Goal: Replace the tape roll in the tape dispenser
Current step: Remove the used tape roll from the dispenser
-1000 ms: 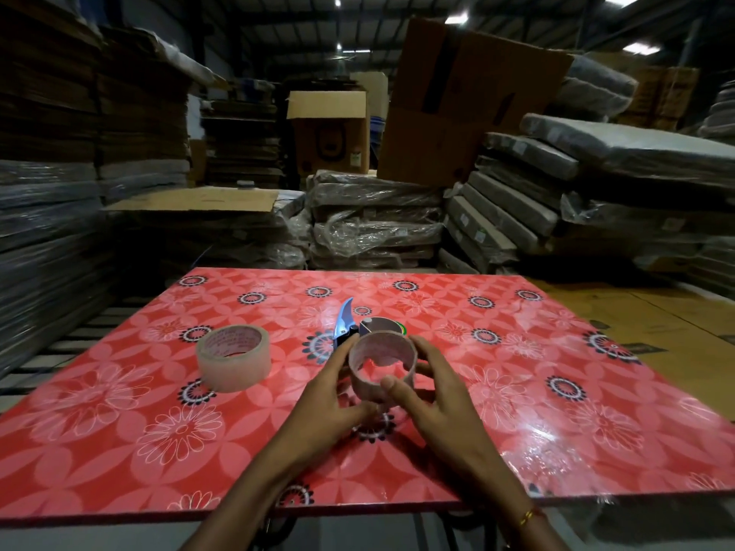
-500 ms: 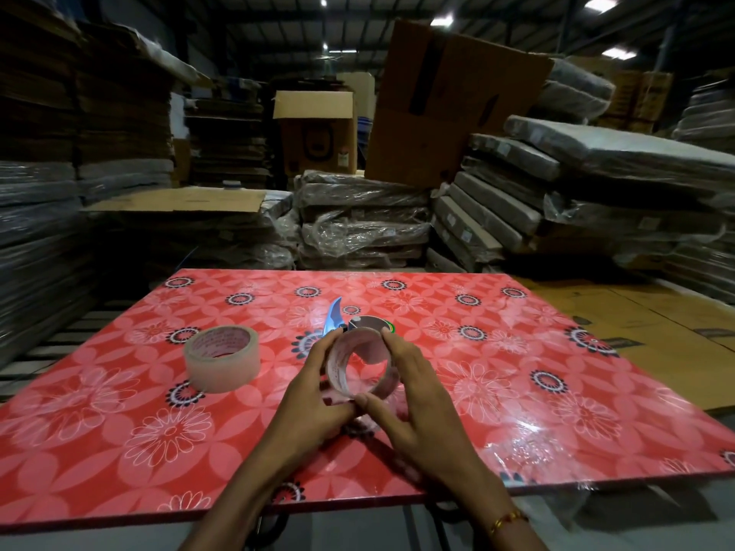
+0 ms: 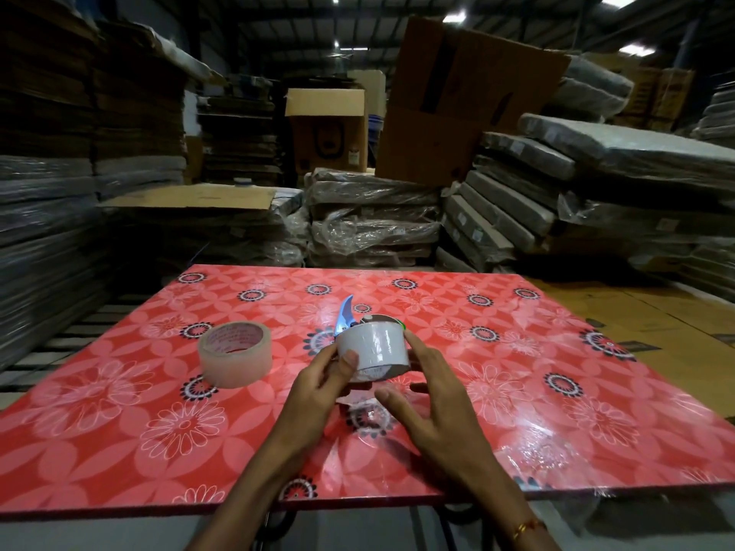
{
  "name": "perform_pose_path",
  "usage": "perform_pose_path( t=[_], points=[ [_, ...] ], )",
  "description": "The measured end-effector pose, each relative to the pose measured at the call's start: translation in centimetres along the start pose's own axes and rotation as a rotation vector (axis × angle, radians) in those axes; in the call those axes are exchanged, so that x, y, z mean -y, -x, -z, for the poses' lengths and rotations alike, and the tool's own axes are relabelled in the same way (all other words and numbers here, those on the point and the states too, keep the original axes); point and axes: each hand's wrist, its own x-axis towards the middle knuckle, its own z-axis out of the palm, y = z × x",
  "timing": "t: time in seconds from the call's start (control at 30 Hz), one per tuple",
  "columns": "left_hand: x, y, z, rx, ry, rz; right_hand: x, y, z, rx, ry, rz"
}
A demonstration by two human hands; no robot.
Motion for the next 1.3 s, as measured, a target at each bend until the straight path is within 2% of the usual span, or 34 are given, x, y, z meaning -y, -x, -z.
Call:
perform_pose_path(
  t=[0.27, 0.47, 0.67, 0.87, 1.07, 1.3],
  points=[
    [-0.1, 0.0, -0.2, 0.016, 0.113, 0.072, -0.1, -0.2, 0.1, 0.005, 0.092, 0.073],
    [-0.2, 0.1, -0.2, 0.062, 0.077, 0.124, 0.4, 0.0, 0.0, 0.003, 0.189, 0.109],
    [0.1, 0.0, -0.4, 0.07, 0.047, 0.09, 0.9, 0.0, -0.2, -0.034, 0.212, 0.12],
    [0.7, -0.2, -0.5, 0.0, -0.124, -0.082, 1.1, 0.3, 0.0, -0.049, 0.362, 0.152],
    [0.7, 0.0, 0.0, 0.166, -0.272, -0.115, 1.1, -0.1, 0.3, -0.101, 0.133, 0.091],
    [0.6, 0.1, -0.1, 0.166, -0.276, -0.089, 0.9, -0.1, 0.4, -0.129, -0.028, 0.003]
  ],
)
